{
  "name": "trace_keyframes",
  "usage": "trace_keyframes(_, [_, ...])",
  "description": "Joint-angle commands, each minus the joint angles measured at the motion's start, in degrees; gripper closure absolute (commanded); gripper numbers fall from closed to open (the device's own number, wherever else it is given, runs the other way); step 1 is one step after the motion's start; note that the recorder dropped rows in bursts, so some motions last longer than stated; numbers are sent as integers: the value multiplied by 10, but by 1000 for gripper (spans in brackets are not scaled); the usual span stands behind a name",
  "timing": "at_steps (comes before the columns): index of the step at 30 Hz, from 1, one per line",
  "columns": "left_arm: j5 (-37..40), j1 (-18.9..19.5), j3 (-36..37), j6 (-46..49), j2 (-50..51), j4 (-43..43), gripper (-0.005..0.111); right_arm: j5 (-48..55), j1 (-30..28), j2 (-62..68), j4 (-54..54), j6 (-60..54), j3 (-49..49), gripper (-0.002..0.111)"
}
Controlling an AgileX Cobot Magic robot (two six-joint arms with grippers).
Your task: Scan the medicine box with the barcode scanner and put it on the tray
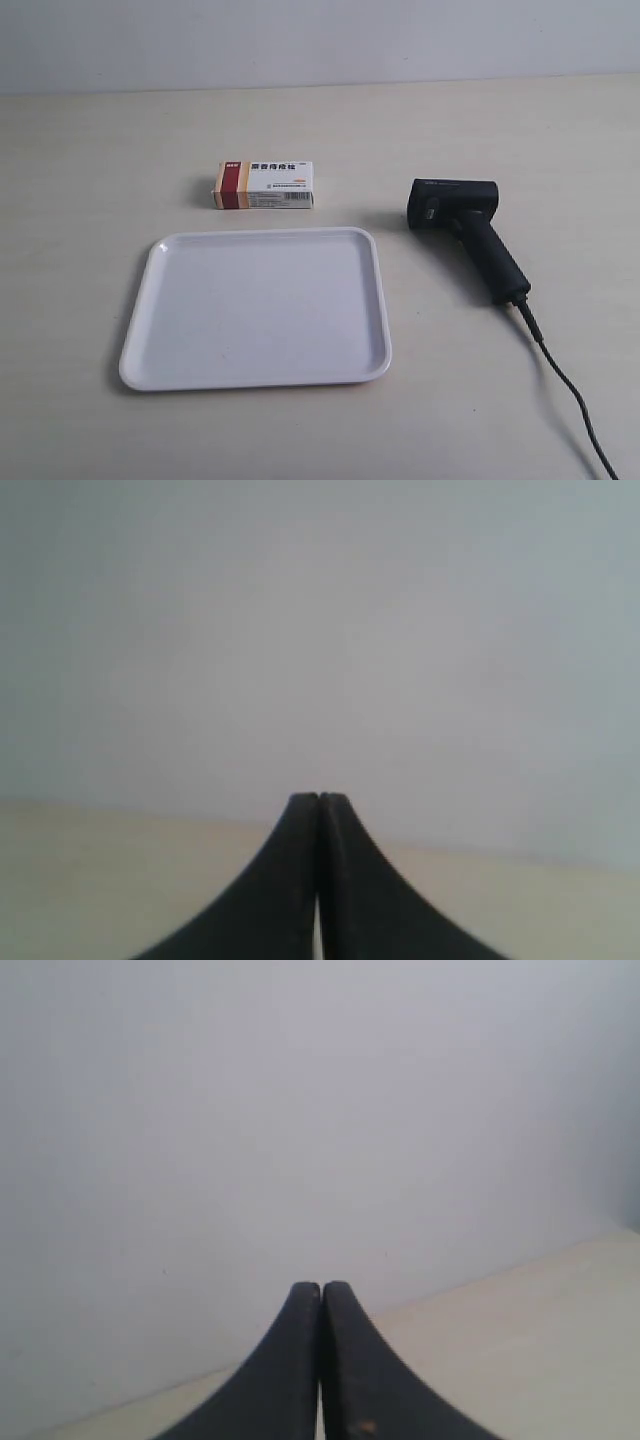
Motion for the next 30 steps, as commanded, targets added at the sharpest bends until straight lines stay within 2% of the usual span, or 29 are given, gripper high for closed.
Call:
trace_keyframes(1, [210, -13, -191, -31, 281, 112, 107, -17, -3, -4, 1, 0, 3, 108])
trace_keyframes(3, [315, -38, -274, 14, 387, 113, 107, -17, -3, -4, 1, -4, 3, 108])
trace_keyframes(4, [402, -63, -354, 100, 459, 89, 107, -17, -3, -4, -1, -5, 3, 108])
trace_keyframes(5, [442, -75, -390, 151, 493, 58, 107, -17, -3, -4, -1, -5, 3, 108])
trace_keyframes(6, [512, -90, -451, 286, 551, -38, 107, -17, -3, -4, -2, -5, 3, 108])
trace_keyframes(7, [553, -92, -483, 378, 576, -108, 107, -17, -3, -4, -4, -5, 3, 108])
trace_keyframes(8, [634, -90, -535, 555, 615, -271, 107, -16, -3, -4, -5, -5, 3, 108])
trace_keyframes(10, [675, -83, -576, 688, 647, -390, 107, -13, -3, -4, -5, -5, 3, 108])
trace_keyframes(12, [679, -83, -602, 805, 683, -478, 106, -10, -3, -4, -5, -5, 3, 108])
trace_keyframes(13, [675, -86, -605, 837, 690, -495, 104, -10, -3, -4, -5, -5, 3, 108])
trace_keyframes(15, [663, -91, -605, 887, 709, -535, 85, -9, -3, -4, -5, -5, 3, 108])
trace_keyframes(16, [661, -92, -605, 931, 722, -560, 61, -9, -3, -4, -5, -5, 3, 108])
trace_keyframes(17, [655, -92, -605, 949, 730, -572, 48, -9, -3, -4, -5, -5, 3, 108])
trace_keyframes(20, [654, -92, -606, 1008, 757, -589, 8, -9, -3, -4, -5, -5, 3, 108])
trace_keyframes(21, [659, -92, -606, 1027, 765, -596, 2, -9, -3, -4, -5, -5, 3, 108])
trace_keyframes(30, [670, -93, -670, 1084, 854, -606, 3, -9, -3, -4, -5, -16, 3, 108])
